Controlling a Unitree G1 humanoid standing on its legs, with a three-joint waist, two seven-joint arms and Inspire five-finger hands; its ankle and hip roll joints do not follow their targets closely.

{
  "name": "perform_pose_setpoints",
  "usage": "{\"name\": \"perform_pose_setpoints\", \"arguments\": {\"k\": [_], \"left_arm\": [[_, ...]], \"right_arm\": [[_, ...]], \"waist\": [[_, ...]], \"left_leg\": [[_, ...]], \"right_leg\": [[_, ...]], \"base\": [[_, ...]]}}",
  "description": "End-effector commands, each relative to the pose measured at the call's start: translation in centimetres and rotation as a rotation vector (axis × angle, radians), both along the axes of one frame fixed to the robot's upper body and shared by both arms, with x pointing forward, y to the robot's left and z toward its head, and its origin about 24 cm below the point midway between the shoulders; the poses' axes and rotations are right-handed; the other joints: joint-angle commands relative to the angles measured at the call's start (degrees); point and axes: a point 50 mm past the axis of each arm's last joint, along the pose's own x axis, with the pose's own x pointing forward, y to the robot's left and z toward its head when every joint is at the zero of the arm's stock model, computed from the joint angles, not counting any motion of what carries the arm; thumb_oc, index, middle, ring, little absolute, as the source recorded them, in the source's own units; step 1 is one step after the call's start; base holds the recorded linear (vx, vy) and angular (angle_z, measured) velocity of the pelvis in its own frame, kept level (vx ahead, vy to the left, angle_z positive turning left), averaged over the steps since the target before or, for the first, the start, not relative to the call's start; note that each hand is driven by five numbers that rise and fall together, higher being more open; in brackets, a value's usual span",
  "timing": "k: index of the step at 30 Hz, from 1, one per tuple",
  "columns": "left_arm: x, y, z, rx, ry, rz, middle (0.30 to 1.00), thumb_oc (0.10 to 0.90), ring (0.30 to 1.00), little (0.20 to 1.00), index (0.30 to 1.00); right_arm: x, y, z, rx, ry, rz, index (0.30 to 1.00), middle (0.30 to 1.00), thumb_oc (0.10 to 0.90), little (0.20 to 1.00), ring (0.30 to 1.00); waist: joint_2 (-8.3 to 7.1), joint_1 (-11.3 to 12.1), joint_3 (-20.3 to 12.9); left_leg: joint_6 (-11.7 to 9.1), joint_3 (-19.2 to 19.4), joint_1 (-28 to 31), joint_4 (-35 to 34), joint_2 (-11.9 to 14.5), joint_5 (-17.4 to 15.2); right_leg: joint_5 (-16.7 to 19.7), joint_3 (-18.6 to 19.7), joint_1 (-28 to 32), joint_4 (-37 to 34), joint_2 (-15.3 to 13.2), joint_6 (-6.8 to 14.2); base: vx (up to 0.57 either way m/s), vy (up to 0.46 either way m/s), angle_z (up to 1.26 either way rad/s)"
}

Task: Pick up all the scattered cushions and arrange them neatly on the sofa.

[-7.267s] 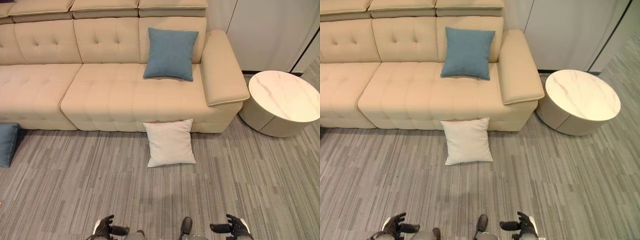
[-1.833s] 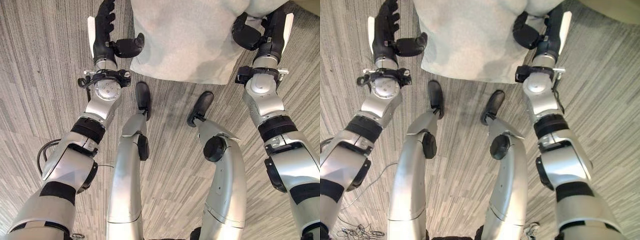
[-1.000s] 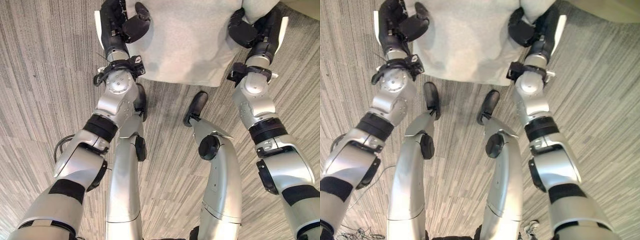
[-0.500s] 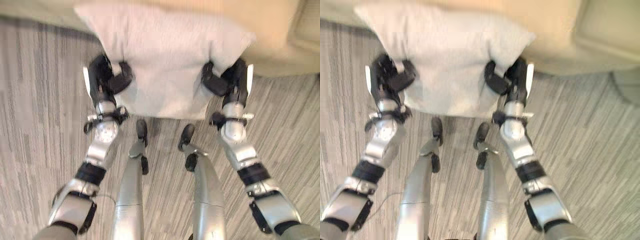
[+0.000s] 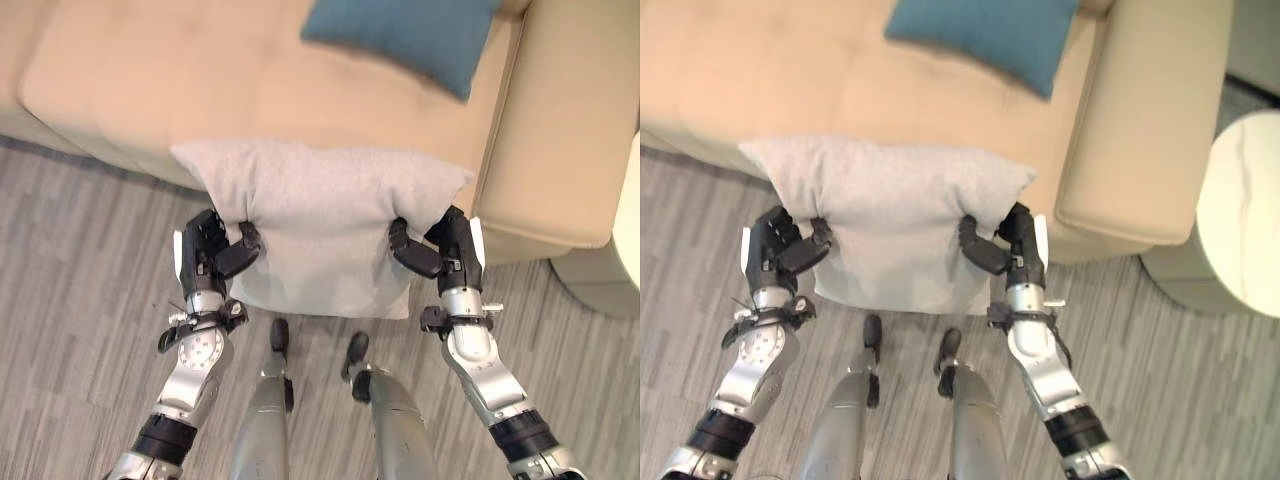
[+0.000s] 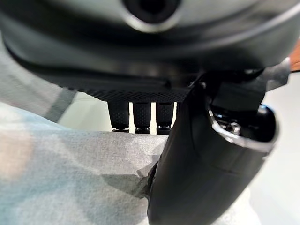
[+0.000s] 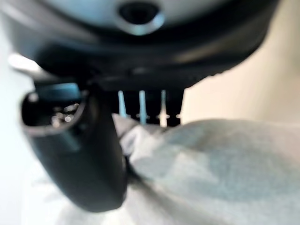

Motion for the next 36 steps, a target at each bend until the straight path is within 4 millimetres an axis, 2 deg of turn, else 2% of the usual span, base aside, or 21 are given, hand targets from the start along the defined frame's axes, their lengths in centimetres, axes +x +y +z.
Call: {"name": "perform_pose_setpoints", "arguments": {"k": [1,3,8,11,13,14,15,17,19,20,21,22,23,25,26,27,29,30,32,35,36], "left_arm": [[-0.6,-3.5,5.0,0.050,-0.320,-0.213,0.300,0.400,0.300,0.300,0.300],[-1.2,-3.1,3.7,0.009,-0.266,-0.197,0.300,0.400,0.300,0.300,0.300],[-1.8,-3.0,2.5,-0.011,-0.213,-0.202,0.300,0.400,0.300,0.300,0.300],[-2.2,-3.5,1.2,-0.031,-0.152,-0.235,0.300,0.400,0.300,0.300,0.300],[-2.2,-4.0,1.0,-0.038,-0.143,-0.257,0.300,0.400,0.300,0.300,0.300],[-2.0,-4.2,1.0,-0.048,-0.143,-0.270,0.300,0.400,0.300,0.300,0.300],[-2.0,-4.2,1.0,-0.048,-0.143,-0.270,0.300,0.400,0.300,0.300,0.300],[-1.9,-4.5,1.0,-0.050,-0.140,-0.285,0.300,0.400,0.300,0.300,0.300],[-1.9,-4.5,0.8,-0.046,-0.125,-0.285,0.300,0.400,0.300,0.300,0.300],[-2.1,-4.7,0.9,-0.042,-0.125,-0.306,0.300,0.400,0.300,0.300,0.300],[-2.1,-4.7,0.9,-0.041,-0.125,-0.306,0.300,0.400,0.300,0.300,0.300],[-2.2,-4.8,0.9,-0.030,-0.120,-0.317,0.300,0.400,0.300,0.300,0.300],[-2.2,-4.8,1.0,-0.029,-0.122,-0.318,0.300,0.400,0.300,0.300,0.300],[-2.1,-4.9,0.9,-0.011,-0.117,-0.319,0.300,0.400,0.300,0.300,0.300],[-2.0,-4.9,0.9,-0.003,-0.116,-0.321,0.300,0.400,0.300,0.300,0.300],[-1.8,-5.0,1.0,0.002,-0.119,-0.318,0.300,0.400,0.300,0.300,0.300],[-1.7,-5.0,1.1,0.004,-0.127,-0.313,0.300,0.400,0.300,0.300,0.300],[-1.6,-5.1,1.0,0.005,-0.127,-0.315,0.300,0.400,0.300,0.300,0.300],[-1.4,-5.0,0.8,-0.010,-0.118,-0.311,0.300,0.400,0.300,0.300,0.300],[-1.6,-4.8,0.4,-0.009,-0.100,-0.312,0.300,0.400,0.300,0.300,0.300],[-1.9,-4.9,0.1,-0.035,-0.090,-0.324,0.300,0.400,0.300,0.300,0.300]], "right_arm": [[-1.7,3.3,4.7,0.007,-0.280,0.217,0.300,0.300,0.400,0.300,0.300],[-2.1,2.8,3.6,-0.009,-0.231,0.199,0.300,0.300,0.400,0.300,0.300],[-2.5,2.2,2.8,-0.024,-0.196,0.177,0.300,0.300,0.400,0.300,0.300],[-2.8,1.6,2.4,-0.036,-0.176,0.147,0.300,0.300,0.400,0.300,0.300],[-2.7,1.2,2.7,-0.038,-0.194,0.123,0.300,0.300,0.400,0.300,0.300],[-2.6,1.1,2.9,-0.028,-0.200,0.110,0.300,0.300,0.400,0.300,0.300],[-2.6,1.1,2.9,-0.028,-0.200,0.110,0.300,0.300,0.400,0.300,0.300],[-2.5,1.1,2.9,-0.020,-0.193,0.105,0.300,0.300,0.400,0.300,0.300],[-2.2,1.6,2.4,-0.010,-0.164,0.121,0.300,0.300,0.400,0.300,0.300],[-2.1,1.7,2.0,-0.015,-0.142,0.127,0.300,0.300,0.400,0.300,0.300],[-2.1,1.7,2.0,-0.015,-0.141,0.127,0.300,0.300,0.400,0.300,0.300],[-2.1,2.0,1.9,-0.015,-0.134,0.134,0.300,0.300,0.400,0.300,0.300],[-2.1,2.0,1.9,-0.015,-0.135,0.133,0.300,0.300,0.400,0.300,0.300],[-2.0,2.3,2.0,0.000,-0.136,0.145,0.300,0.300,0.400,0.300,0.300],[-2.0,2.3,2.0,0.005,-0.139,0.146,0.300,0.300,0.400,0.300,0.300],[-2.0,2.4,2.2,0.010,-0.150,0.149,0.300,0.300,0.400,0.300,0.300],[-2.1,2.2,2.2,0.010,-0.151,0.144,0.300,0.300,0.400,0.300,0.300],[-2.2,1.6,2.1,0.006,-0.143,0.125,0.300,0.300,0.400,0.300,0.300],[-2.2,0.8,1.6,0.013,-0.124,0.098,0.300,0.300,0.400,0.300,0.300],[-2.5,0.3,1.3,0.022,-0.111,0.089,0.300,0.300,0.400,0.300,0.300],[-2.9,-0.4,0.8,0.032,-0.091,0.071,0.300,0.300,0.400,0.300,0.300]], "waist": [[0.33,0.2,-10.4],[0.41,0.6,-12.4],[0.34,0.8,-13.7],[-0.16,1.3,-14.0],[-0.48,0.6,-14.0],[-0.31,-0.3,-14.9],[-0.31,-0.3,-14.9],[-0.26,-0.6,-15.5],[-0.40,0.7,-16.5],[-0.67,1.4,-16.3],[-0.74,1.4,-16.3],[-0.60,1.3,-16.2],[-0.59,1.4,-15.9],[-0.79,1.0,-15.1],[-0.83,0.6,-14.8],[-0.77,0.1,-14.4],[-0.63,-0.5,-14.2],[-0.84,-1.6,-14.0],[-1.55,-2.8,-13.8],[-2.15,-3.0,-14.0],[-2.40,-3.3,-14.5]], "left_leg": [[-1.2,0.0,4.4,-2.3,-0.2,-2.9],[-1.7,0.2,8.2,-4.6,-0.1,-2.3],[-2.1,0.1,9.9,-5.4,-0.2,-1.9],[-2.4,1.0,9.6,-3.5,-0.4,-2.6],[-1.8,5.4,8.5,-1.2,0.4,-3.4],[-0.7,12.0,8.8,-0.5,2.1,-4.2],[-0.7,12.0,8.8,-0.5,2.1,-4.2],[-0.9,15.3,8.5,1.1,3.1,-5.3],[-0.2,14.9,9.6,-0.8,2.6,-6.4],[0.9,13.4,10.8,-1.8,1.0,-7.3],[1.0,13.4,10.8,-1.8,0.8,-7.3],[2.5,12.8,13.3,-3.4,-0.6,-8.3],[3.1,13.6,12.7,-3.4,-0.7,-7.1],[4.1,12.5,13.9,-4.0,-1.8,-7.5],[4.3,11.8,14.2,-4.2,-1.9,-7.7],[4.5,10.6,14.1,-4.0,-2.1,-7.7],[4.4,8.7,14.6,-4.5,-2.9,-7.6],[4.3,5.5,15.1,-5.1,-4.3,-7.5],[4.2,1.5,15.6,-4.7,-6.2,-8.0],[3.9,0.0,16.1,-3.6,-7.5,-9.6],[2.5,0.6,15.1,0.8,-8.2,-11.5]], "right_leg": [[0.9,-0.3,9.3,-12.3,2.6,3.6],[0.6,-1.1,14.0,-15.3,3.7,3.5],[0.7,-2.2,17.3,-17.6,4.3,3.4],[0.5,-4.8,20.2,-19.0,3.7,3.4],[0.5,-7.3,20.5,-19.0,2.6,3.4],[0.8,-9.7,20.8,-19.1,1.8,3.6],[0.8,-9.7,20.8,-19.1,1.8,3.6],[-0.2,-10.6,22.2,-19.4,1.4,4.0],[0.1,-11.0,22.6,-18.4,0.7,4.9],[0.0,-10.6,21.7,-14.1,-1.0,5.7],[-0.2,-10.6,21.6,-13.7,-1.3,5.8],[0.0,-9.3,19.7,-6.4,-3.8,7.1],[0.9,-10.1,19.2,-6.2,-4.2,6.7],[2.4,-7.2,16.9,-0.3,-6.0,7.4],[2.4,-4.9,15.7,1.5,-5.5,7.8],[1.9,-0.2,13.4,2.3,-3.1,7.3],[-0.1,6.4,11.2,1.0,1.4,6.6],[0.2,11.8,9.9,-3.3,4.8,5.9],[2.9,17.1,8.2,-8.0,7.7,5.8],[4.3,16.3,11.5,-12.7,7.2,5.3],[4.7,15.3,14.3,-15.7,6.8,4.5]], "base": [[0.15,-0.064,-0.02],[0.15,-0.066,0.12],[0.08,-0.022,0.26],[0.02,0.022,0.43],[-0.01,0.072,0.72],[0.03,0.087,1.21],[0.14,0.082,1.23],[0.18,0.128,0.58],[0.18,0.305,0.52],[0.12,0.259,0.25],[0.18,0.390,0.11],[0.03,0.237,0.14],[0.07,0.321,0.15],[0.02,0.159,0.23],[0.02,0.107,0.30],[0.03,0.093,0.31],[0.08,0.062,0.66],[0.15,0.001,0.80],[0.21,-0.070,0.99],[0.21,-0.089,1.48],[0.25,-0.140,0.93]]}}
